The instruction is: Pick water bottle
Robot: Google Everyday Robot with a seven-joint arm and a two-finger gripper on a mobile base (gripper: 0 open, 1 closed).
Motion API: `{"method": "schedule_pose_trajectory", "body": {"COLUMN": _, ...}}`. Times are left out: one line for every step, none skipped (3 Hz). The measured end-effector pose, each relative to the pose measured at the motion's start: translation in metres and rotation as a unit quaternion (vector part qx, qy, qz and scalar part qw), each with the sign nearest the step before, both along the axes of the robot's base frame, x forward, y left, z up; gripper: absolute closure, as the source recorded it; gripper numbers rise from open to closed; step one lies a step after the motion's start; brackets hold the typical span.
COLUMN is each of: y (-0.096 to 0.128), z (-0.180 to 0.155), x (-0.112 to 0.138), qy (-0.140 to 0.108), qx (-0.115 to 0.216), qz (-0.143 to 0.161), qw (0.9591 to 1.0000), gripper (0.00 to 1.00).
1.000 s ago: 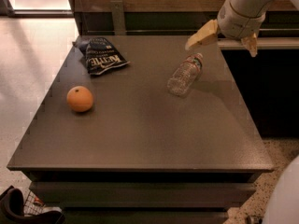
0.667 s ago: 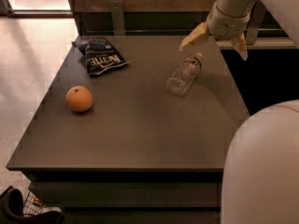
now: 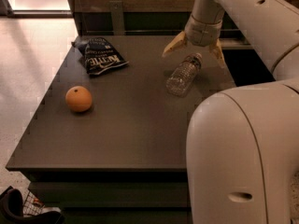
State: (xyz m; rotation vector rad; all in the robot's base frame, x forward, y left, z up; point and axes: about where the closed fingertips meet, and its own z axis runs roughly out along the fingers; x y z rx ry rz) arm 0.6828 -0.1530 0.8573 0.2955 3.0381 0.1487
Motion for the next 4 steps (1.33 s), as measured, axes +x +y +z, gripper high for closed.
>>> {"method": "schedule_pose_trajectory", "body": {"y": 0.015, "z": -0.013, "x": 0.005, "qy": 0.014, "qx": 0.009, "qz": -0.001, "qw": 0.9999, "gripper": 0.00}}
{"method": "schedule_pose_trajectory", "body": {"y": 0.012, "z": -0.024, "x": 0.002, "qy": 0.035, "qx": -0.003, "qz": -0.026, "qw": 0.9991, "gripper": 0.00}}
{"method": "schedule_pose_trajectory", "body": {"y": -0.010, "z": -0.028, "x": -0.012, "qy": 0.051, "qx": -0.023, "qz": -0.080, "qw": 0.9952, "gripper": 0.00}}
{"method": "schedule_pose_trajectory", "body": {"y": -0.023, "z": -0.028, "x": -0.018, "qy": 0.054, "qx": -0.033, "qz": -0.111, "qw": 0.9918, "gripper": 0.16}}
